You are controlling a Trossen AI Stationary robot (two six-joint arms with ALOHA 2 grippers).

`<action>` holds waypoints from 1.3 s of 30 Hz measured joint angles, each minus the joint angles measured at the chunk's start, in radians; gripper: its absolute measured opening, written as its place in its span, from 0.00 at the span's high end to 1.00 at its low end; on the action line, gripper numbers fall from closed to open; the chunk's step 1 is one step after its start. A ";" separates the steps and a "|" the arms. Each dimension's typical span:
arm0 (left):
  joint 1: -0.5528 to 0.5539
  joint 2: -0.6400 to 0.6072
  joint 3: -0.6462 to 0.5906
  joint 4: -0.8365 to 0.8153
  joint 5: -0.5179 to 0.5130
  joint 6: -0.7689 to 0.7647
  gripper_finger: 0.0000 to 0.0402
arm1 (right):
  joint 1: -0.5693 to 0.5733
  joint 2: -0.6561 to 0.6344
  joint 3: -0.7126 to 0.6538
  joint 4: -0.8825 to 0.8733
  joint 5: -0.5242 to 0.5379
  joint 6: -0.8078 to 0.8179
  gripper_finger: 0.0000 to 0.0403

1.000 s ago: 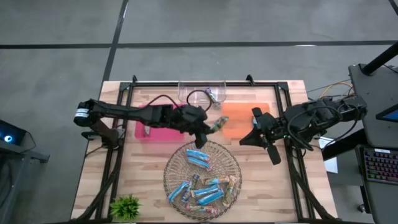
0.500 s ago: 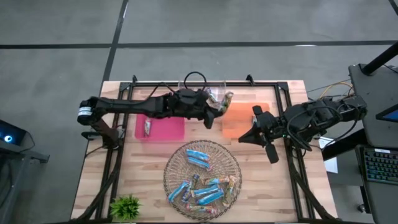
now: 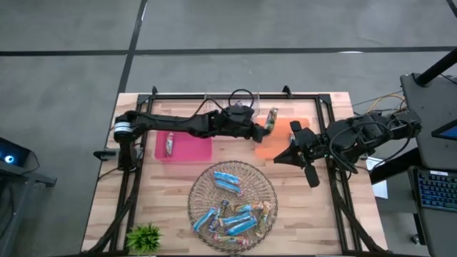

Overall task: Pick and place Granola Bars by type
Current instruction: Put the yellow granola bar into the yellow bin

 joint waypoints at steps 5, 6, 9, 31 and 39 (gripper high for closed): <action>0.017 0.065 0.030 -0.003 -0.001 -0.166 0.93 | 0.000 0.000 0.000 -0.001 0.036 0.000 0.98; 0.018 0.078 0.036 -0.005 -0.001 -0.189 0.93 | 0.000 0.000 0.000 -0.002 0.037 -0.001 0.98; 0.021 0.108 0.042 -0.008 -0.002 -0.231 0.93 | 0.000 0.000 0.000 -0.003 0.039 -0.021 0.98; 0.023 0.165 0.032 -0.013 -0.103 -0.425 0.93 | 0.000 0.000 0.000 -0.022 0.040 -0.048 0.98; 0.021 0.165 0.029 -0.037 -0.119 -0.462 0.93 | 0.000 0.000 0.000 -0.021 0.040 -0.068 0.98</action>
